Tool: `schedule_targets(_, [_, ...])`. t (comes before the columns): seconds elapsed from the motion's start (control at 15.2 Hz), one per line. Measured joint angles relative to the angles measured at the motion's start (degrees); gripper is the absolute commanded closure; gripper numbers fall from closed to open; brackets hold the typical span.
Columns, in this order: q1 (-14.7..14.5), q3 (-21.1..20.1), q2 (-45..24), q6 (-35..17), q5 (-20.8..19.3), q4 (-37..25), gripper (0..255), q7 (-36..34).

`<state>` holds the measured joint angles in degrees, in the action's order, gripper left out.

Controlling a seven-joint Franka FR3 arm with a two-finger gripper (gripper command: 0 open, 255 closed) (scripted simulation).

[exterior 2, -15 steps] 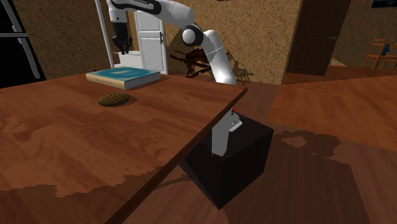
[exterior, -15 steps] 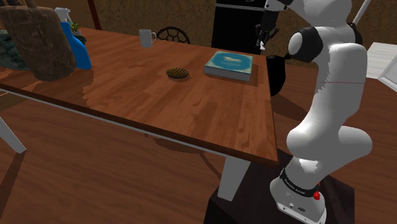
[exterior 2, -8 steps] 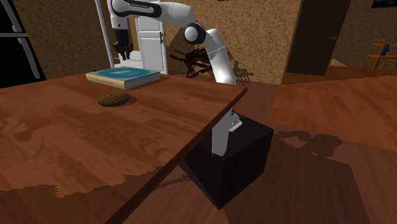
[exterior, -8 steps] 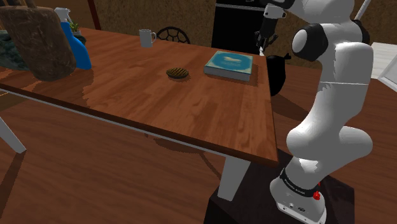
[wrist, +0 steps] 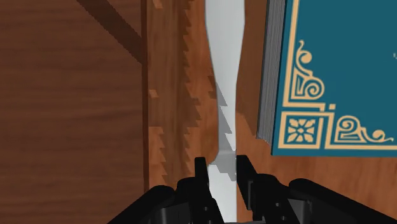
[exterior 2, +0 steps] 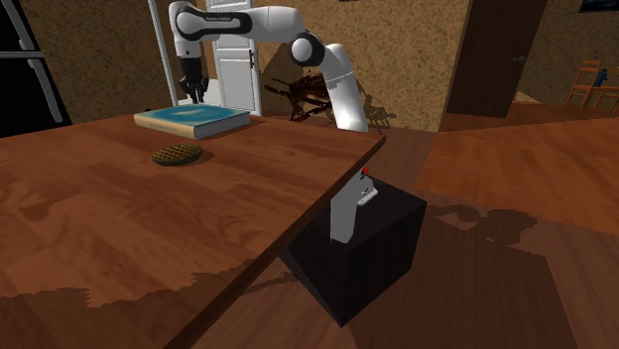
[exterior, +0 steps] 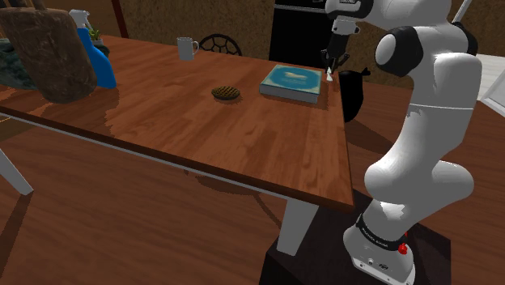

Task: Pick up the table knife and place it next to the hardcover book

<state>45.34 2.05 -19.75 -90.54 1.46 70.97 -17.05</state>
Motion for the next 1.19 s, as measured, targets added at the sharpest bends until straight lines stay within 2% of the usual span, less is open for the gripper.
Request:
schedule_targets(0.2, [0.0,0.0,0.8,-2.6,0.0,3.4,255,0.1])
schedule_targets(0.59, [0.0,0.0,0.9,-3.3,0.0,4.2,255,0.1])
schedule_targets(0.66, [0.0,0.0,0.9,-3.3,0.0,4.2,0,0.1])
schedule_targets(1.06, [0.0,0.0,0.9,-3.3,0.0,4.2,0,0.1])
schedule_targets(1.19, [0.1,0.1,-0.2,-0.4,0.0,0.2,0,0.2])
